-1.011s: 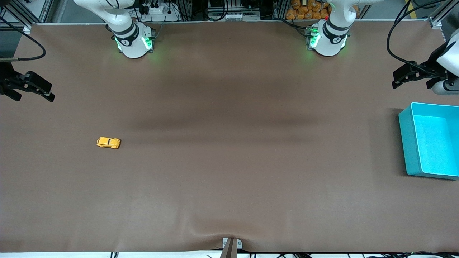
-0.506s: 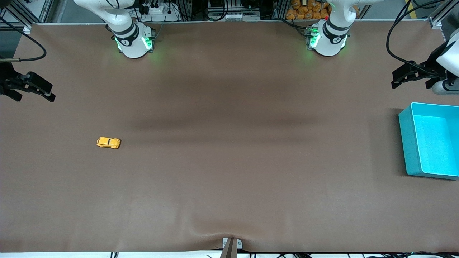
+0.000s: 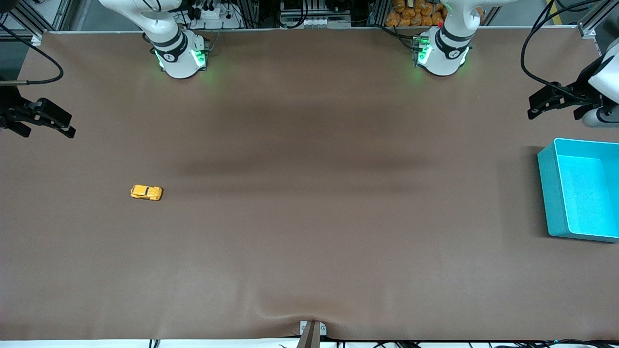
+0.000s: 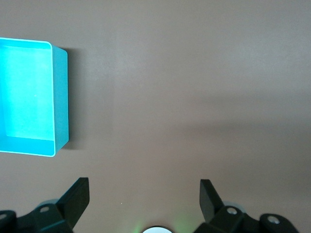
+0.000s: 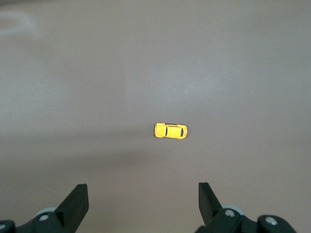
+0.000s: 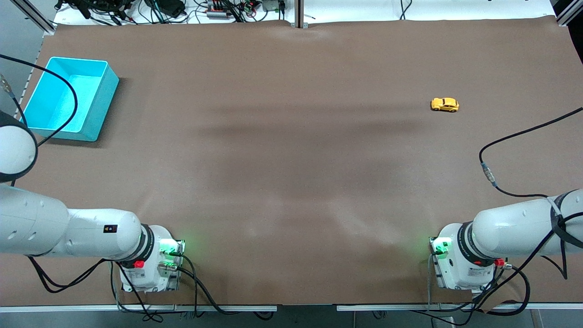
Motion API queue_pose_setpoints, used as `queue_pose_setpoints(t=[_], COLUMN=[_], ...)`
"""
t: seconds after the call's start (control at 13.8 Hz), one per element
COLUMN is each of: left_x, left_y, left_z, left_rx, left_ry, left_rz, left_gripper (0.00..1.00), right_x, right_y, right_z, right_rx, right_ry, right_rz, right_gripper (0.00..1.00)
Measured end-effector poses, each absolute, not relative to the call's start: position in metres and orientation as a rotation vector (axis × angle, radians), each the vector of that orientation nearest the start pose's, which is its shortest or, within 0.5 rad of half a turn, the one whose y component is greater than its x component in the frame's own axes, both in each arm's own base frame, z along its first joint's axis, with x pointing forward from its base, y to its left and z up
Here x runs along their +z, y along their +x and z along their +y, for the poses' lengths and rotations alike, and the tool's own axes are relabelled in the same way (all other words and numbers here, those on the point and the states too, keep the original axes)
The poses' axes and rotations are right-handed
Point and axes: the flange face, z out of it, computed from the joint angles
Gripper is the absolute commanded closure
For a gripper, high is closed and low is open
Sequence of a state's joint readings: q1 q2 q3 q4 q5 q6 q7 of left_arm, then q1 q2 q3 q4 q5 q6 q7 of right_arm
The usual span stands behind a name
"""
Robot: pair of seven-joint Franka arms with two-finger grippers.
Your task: Wind and store yellow beetle car
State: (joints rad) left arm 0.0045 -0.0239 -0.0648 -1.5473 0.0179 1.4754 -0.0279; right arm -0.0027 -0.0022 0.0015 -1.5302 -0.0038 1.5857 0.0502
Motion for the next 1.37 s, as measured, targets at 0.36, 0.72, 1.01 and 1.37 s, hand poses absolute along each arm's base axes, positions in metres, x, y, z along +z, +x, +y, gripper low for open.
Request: queue_pose_setpoints(t=[0.36, 0.72, 1.01, 1.37], left_x=[0.64, 0.64, 0.64, 0.64], left_y=[0.536, 0.536, 0.536, 0.536], left_z=[-0.031, -0.031, -0.031, -0.032], left_rx=[0.074, 0.074, 0.074, 0.073], left_ry=[-3.119, -3.119, -3.119, -3.119], left_rz=[0.048, 0.049, 0.048, 0.052], left_gripper=[0.0, 0.0, 0.0, 0.0], right_x=[0.643, 0.622, 0.601, 0.574], right_y=[0.558, 0.568, 0.576, 0.583], right_z=[-0.001, -0.012, -0.024, -0.027], right_rx=[-0.079, -0.02, 0.047, 0.159], right_ry=[-3.136, -3.14, -3.138, -3.153], right_rz=[0.187, 0.229, 0.287, 0.427], right_gripper=[0.0, 0.0, 0.0, 0.0])
